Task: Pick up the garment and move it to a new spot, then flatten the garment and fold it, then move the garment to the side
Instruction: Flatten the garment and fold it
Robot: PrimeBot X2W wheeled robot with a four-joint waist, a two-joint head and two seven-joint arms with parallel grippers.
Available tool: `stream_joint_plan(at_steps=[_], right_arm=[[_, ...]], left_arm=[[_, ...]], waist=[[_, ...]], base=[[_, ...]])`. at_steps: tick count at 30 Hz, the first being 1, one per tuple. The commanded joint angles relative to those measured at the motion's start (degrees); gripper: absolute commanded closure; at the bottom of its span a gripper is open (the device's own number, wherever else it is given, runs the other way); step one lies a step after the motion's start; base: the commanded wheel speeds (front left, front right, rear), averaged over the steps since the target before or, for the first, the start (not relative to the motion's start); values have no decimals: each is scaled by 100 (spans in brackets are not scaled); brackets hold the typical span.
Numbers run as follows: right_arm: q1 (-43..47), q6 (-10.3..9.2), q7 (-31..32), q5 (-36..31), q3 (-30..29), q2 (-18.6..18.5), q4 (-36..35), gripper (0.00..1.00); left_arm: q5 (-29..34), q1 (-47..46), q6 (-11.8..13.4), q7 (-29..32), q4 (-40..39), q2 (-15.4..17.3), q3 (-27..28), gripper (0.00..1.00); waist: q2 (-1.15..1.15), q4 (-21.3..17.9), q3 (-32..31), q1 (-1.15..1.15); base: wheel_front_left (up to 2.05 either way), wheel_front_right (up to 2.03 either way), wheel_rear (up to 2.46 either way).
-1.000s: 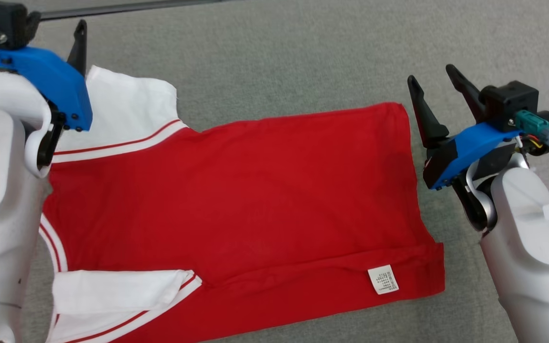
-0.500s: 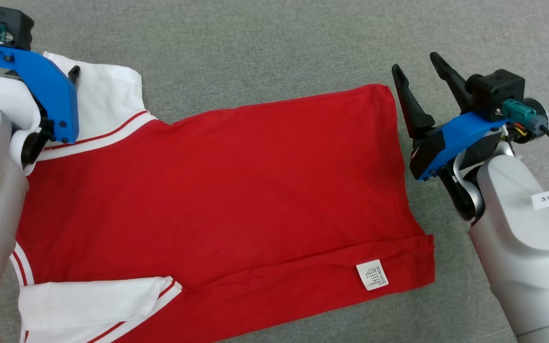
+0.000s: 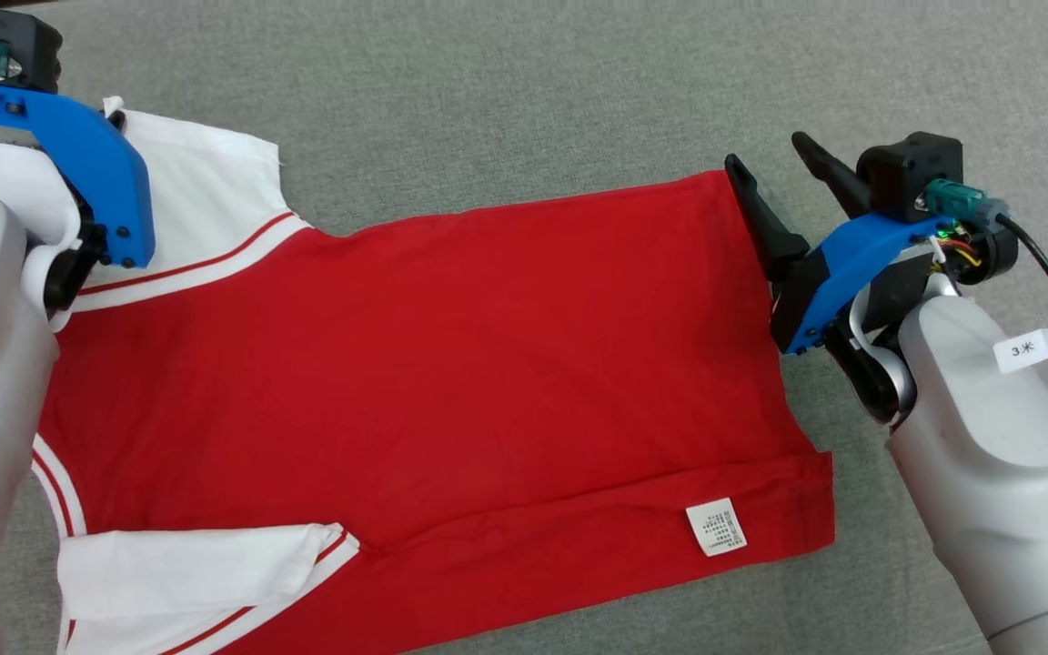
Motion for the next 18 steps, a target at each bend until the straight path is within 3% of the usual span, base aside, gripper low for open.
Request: stream_joint_plan(at_steps=[1, 6, 13, 14, 15, 17, 18], right_arm=[[-22, 1, 115, 92, 28, -65, 54, 0], [-101, 1, 641, 334, 81, -119, 277, 0], [-204, 1, 876, 463, 165, -169, 534, 0], [-239, 1, 883, 474, 171, -177, 590, 4], [-283, 1, 898, 484, 175, -176, 633, 43], [-348, 1, 938, 496, 162, -156, 755, 88], [-363, 1, 959, 469, 160, -176, 838, 100]], left_arm=[[-69, -65, 0, -92, -18, -81, -41, 100], [-248, -66, -1, -292, -79, -149, -226, 100], [-458, -167, -1, -501, -139, -252, -519, 100], [-486, -182, -1, -528, -133, -262, -560, 100], [-511, -189, -1, -565, -130, -270, -599, 100], [-569, -202, -1, -627, -116, -305, -669, 100], [-598, -215, -1, -654, -107, -324, -696, 100]], waist=[[0, 34, -42, 0], [0, 181, -99, 0], [0, 377, -52, 0], [0, 405, -45, 0], [0, 425, -42, 0], [0, 468, -35, 0], [0, 494, -36, 0]], base=[[0, 0, 0], [0, 0, 0], [0, 0, 0], [0, 0, 0], [0, 0, 0], [0, 0, 0], [0, 0, 0]])
